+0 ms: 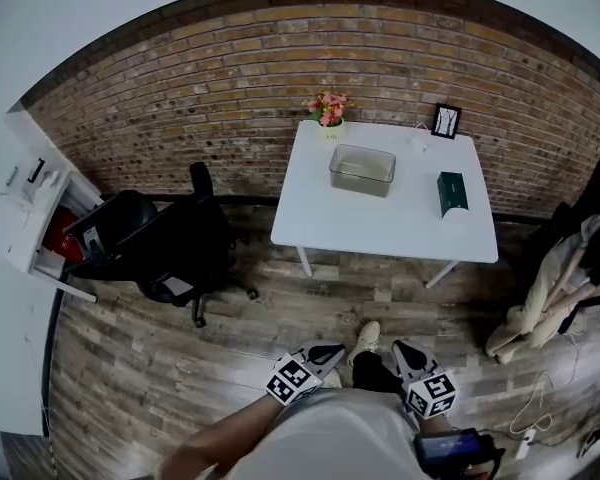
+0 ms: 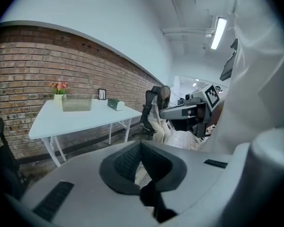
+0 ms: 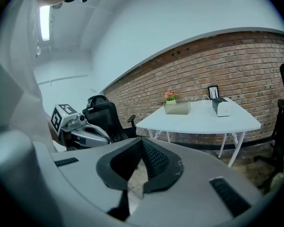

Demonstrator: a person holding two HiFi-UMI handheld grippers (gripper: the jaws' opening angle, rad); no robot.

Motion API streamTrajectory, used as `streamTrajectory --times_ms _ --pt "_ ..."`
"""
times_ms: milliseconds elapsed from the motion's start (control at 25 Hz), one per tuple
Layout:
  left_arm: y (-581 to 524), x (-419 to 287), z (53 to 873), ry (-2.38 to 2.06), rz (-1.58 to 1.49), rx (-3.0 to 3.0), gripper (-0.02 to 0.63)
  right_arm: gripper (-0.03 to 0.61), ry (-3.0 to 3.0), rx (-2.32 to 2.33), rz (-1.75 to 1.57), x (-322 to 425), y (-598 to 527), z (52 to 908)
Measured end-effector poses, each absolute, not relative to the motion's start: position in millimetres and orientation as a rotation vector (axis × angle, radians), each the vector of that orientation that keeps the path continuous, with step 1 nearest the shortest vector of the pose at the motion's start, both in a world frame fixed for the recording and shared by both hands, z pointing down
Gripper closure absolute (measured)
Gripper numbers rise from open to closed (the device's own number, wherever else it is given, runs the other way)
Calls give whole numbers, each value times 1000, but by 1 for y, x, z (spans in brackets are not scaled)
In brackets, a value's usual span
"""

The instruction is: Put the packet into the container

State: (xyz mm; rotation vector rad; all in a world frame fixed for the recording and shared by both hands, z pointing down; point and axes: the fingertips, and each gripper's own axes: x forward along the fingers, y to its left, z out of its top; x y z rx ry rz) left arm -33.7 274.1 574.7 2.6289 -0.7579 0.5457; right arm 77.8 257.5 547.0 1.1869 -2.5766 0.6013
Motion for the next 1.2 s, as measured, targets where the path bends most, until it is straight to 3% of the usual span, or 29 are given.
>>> streamTrajectory --times_ms 600,1200 --pt "270 1 570 -686 586 2638 603 569 -2582 1271 660 115 254 547" --pt "224 93 559 -663 635 2669 603 569 -2529 1285 703 200 218 558"
